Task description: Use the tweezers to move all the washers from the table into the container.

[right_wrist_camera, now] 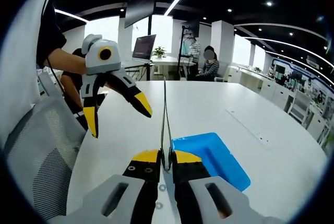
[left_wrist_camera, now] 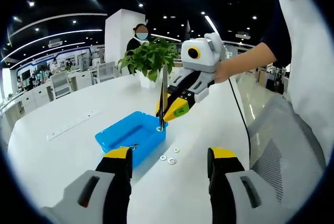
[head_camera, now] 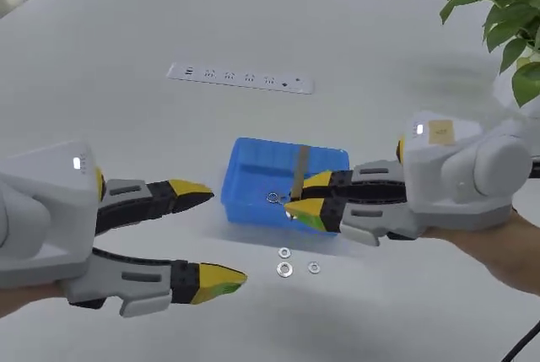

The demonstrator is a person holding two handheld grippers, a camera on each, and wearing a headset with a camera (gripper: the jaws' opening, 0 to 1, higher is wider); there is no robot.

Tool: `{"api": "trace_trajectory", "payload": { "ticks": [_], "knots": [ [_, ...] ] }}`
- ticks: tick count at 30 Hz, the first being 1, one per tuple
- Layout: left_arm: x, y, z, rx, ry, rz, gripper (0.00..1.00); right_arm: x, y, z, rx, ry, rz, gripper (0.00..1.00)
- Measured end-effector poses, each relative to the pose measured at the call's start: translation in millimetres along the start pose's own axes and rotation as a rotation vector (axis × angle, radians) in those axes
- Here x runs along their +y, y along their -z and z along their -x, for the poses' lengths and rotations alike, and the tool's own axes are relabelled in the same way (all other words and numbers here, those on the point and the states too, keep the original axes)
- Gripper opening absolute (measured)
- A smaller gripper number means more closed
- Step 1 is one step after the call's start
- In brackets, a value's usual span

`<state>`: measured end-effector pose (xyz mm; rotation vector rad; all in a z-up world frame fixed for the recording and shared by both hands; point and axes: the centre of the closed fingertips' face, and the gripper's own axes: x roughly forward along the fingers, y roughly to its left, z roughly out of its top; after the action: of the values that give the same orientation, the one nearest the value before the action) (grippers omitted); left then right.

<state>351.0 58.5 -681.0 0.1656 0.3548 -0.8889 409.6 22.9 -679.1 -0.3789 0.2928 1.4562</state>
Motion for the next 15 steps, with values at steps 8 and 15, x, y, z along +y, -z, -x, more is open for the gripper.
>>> {"api": "trace_trajectory", "payload": {
  "ticks": [8,15],
  "knots": [
    [-1.5,3.6,0.6,0.004,-0.007,0.01,0.74,-20.8,-10.5,0.4,-0.012,0.044,0.014,0.1],
    [-1.0,9.8,5.3,0.003,-0.014,0.05,0.82,-46.3,-6.9,-8.4,-0.016,0.062,0.003,0.1]
  ]
}}
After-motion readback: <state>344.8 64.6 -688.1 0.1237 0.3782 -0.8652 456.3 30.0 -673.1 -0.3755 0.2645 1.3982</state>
